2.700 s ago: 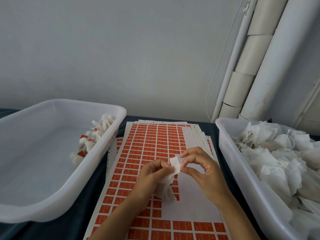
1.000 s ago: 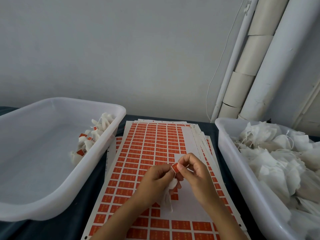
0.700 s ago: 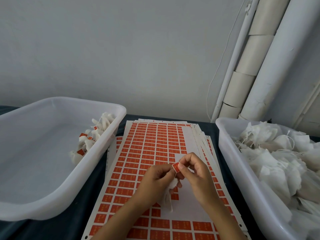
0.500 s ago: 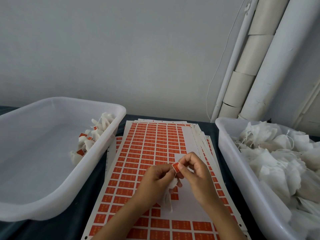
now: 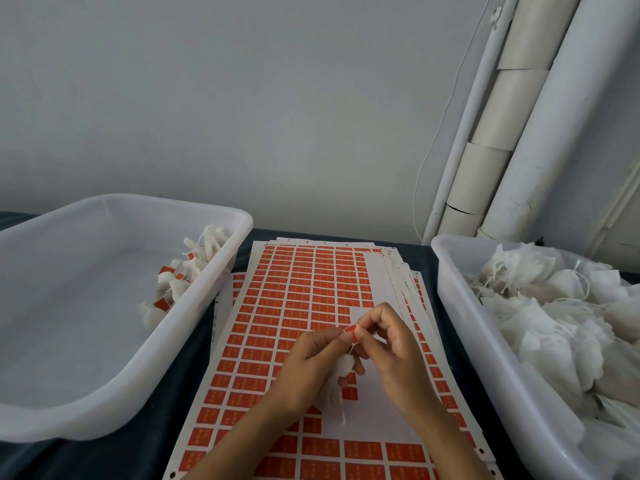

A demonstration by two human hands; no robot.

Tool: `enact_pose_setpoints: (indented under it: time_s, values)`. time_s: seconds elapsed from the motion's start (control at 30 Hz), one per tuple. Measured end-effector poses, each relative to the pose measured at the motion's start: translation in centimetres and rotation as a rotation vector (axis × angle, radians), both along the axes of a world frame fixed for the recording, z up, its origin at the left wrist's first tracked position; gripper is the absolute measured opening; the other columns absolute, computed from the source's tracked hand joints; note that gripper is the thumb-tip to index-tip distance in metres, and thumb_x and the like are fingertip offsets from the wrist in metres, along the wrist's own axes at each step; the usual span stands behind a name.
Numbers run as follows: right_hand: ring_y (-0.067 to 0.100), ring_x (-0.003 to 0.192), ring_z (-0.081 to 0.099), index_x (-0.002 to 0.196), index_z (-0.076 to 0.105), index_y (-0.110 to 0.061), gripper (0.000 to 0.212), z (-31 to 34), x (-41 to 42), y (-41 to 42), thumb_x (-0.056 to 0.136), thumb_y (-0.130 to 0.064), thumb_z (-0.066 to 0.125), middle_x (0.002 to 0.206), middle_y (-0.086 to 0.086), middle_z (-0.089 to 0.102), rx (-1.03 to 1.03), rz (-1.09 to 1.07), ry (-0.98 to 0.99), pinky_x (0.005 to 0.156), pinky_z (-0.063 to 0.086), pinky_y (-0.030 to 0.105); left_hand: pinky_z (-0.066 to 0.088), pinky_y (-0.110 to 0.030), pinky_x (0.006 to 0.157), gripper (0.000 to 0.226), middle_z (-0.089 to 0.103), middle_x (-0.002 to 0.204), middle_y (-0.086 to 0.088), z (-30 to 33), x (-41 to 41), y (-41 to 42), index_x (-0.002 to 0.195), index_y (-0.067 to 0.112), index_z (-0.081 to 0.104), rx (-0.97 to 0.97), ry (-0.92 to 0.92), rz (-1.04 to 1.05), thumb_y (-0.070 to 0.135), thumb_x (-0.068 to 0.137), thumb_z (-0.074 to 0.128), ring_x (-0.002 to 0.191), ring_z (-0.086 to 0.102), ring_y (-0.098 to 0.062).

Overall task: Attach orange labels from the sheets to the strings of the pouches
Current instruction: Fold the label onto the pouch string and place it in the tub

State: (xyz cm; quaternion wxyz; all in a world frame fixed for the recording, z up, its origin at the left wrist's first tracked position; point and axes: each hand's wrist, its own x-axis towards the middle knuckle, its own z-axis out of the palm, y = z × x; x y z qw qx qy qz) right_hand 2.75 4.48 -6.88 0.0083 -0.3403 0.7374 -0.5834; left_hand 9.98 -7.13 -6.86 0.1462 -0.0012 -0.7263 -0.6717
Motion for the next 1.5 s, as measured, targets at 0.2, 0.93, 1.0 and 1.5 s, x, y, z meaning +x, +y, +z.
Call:
enact_pose_setpoints:
  time_s: [0.2, 0.93, 1.0, 1.5]
  values:
    - [0.009, 0.084, 0.062, 0.085, 0.054, -0.024, 0.011, -0.2, -0.2, -0.1, 0.089, -0.014, 0.059, 0.083, -0.019, 0.06, -0.003, 0.003, 0.049, 0.073, 0.056, 0.022, 0.052, -0.023, 0.069, 0.027, 0.069, 0.072, -0.004, -0.2, -0.2, -0.4, 0.08, 0.01, 0.071, -0.016, 0.0, 0.021, 0.011, 0.095, 0.049, 0.068, 0.064, -0.015]
    - [0.003, 0.057, 0.048, 0.07, 0.049, -0.019, 0.028, -0.4, 0.1, -0.3, 0.098, -0.018, 0.042, 0.059, -0.015, 0.051, 0.091, 0.147, 0.026, 0.056, 0.039, 0.011, 0.043, -0.018, 0.06, 0.036, 0.057, 0.059, 0.01, -1.0, -0.4, -1.1, 0.069, 0.014, 0.061, -0.185, 0.042, 0.01, 0.007, 0.098, 0.041, 0.059, 0.053, -0.005]
    - [0.002, 0.057, 0.049, 0.071, 0.048, -0.02, 0.027, -0.5, 0.3, -0.4, 0.097, -0.023, 0.04, 0.06, -0.016, 0.053, 0.082, 0.131, 0.007, 0.056, 0.038, 0.01, 0.045, -0.017, 0.06, 0.037, 0.058, 0.059, 0.01, -1.2, -0.5, -1.0, 0.07, 0.014, 0.062, -0.162, 0.031, 0.025, 0.011, 0.099, 0.04, 0.058, 0.055, -0.006]
    - [-0.004, 0.06, 0.058, 0.075, 0.052, -0.028, 0.021, -1.1, 0.1, -0.5, 0.088, -0.039, 0.039, 0.065, -0.026, 0.06, 0.048, 0.057, 0.014, 0.053, 0.039, 0.004, 0.049, -0.017, 0.067, 0.035, 0.062, 0.072, 0.009, -0.8, -0.3, -2.7, 0.084, 0.017, 0.063, -0.253, -0.034, -0.084, 0.042, 0.095, 0.042, 0.069, 0.059, -0.007]
